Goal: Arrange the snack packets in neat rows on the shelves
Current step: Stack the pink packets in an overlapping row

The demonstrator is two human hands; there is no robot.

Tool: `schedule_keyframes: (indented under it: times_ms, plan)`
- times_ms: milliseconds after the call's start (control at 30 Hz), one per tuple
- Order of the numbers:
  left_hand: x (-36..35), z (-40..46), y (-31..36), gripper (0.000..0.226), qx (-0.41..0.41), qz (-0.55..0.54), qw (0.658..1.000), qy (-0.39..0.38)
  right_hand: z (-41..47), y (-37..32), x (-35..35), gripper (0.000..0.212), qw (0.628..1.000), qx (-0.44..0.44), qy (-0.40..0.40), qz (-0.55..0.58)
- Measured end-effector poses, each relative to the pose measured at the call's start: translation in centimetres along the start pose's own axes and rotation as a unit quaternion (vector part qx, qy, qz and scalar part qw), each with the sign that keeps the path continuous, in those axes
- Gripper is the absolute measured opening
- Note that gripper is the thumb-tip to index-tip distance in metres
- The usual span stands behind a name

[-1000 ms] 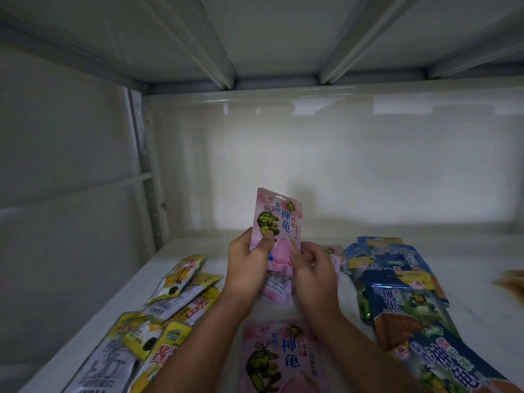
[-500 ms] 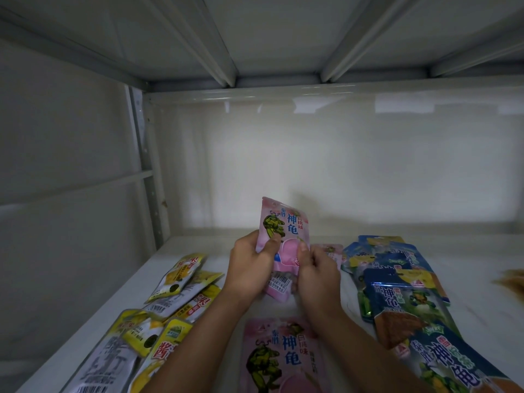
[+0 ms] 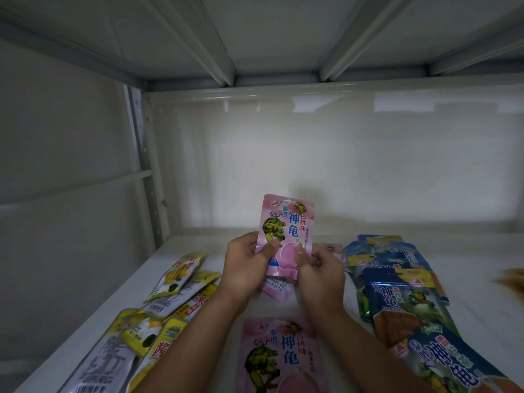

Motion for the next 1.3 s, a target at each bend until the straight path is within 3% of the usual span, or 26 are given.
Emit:
schedule_keyframes:
  times_ms: [233,333,467,633,900,1000,1067,1167,1300]
  plan:
    - [0.6,0.0,0.1,0.019,-0.007,0.060,0.998,0.018,0.0,0.0,-0.2,0.023,1.000,0.005,0.001,-0.017]
    - [0.2,-0.3,0.5,0.014,0.022,0.015,1.000,0.013,-0.2,0.0,-0.2,0.012,1.000,-0.001,0.001,-0.008]
    - [-0.5,-0.7,0.7,0.015,0.046,-0.015,0.999,-0.007,-0.4,-0.2,0.0,0.022,1.000,0.007,-0.010,0.015]
    - [0.1,-0.6,0.7,0.013,0.069,-0.040,0.997,0.026,-0.2,-0.3,-0.2,0.015,0.999,0.015,-0.022,0.022]
    - [0.1,-0.6,0.4,0.010,0.086,-0.043,0.995,0.019,-0.4,-0.3,-0.8,0.042,0.995,-0.024,-0.049,0.087]
    - [-0.3,-0.5,0.4,0.009,0.085,-0.018,0.996,0.008,-0.3,0.1,-0.8,0.025,0.997,-0.026,-0.036,0.064]
    - [-0.2,-0.4,0.3,0.005,0.095,-0.008,0.995,0.015,-0.3,-0.1,-0.9,0.036,0.999,-0.005,-0.033,0.030]
    - [0.2,-0.3,0.3,0.010,0.108,-0.012,0.994,0.022,-0.7,-0.4,-1.2,0.077,0.999,0.025,-0.039,0.001]
    - [0.2,-0.4,0.1,0.017,0.103,-0.011,0.994,0.016,-0.8,-0.7,-1.3,0.081,0.999,0.027,-0.046,-0.001]
Point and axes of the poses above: each hand's wrist, its own z-axis towards the middle knuckle, its own x-axis out of the back of the hand, y = z × x, the point moved 8 cm from there along z, towards the middle knuckle, and after that the axes turned 15 degrees about -x, right-handed, at the moved point
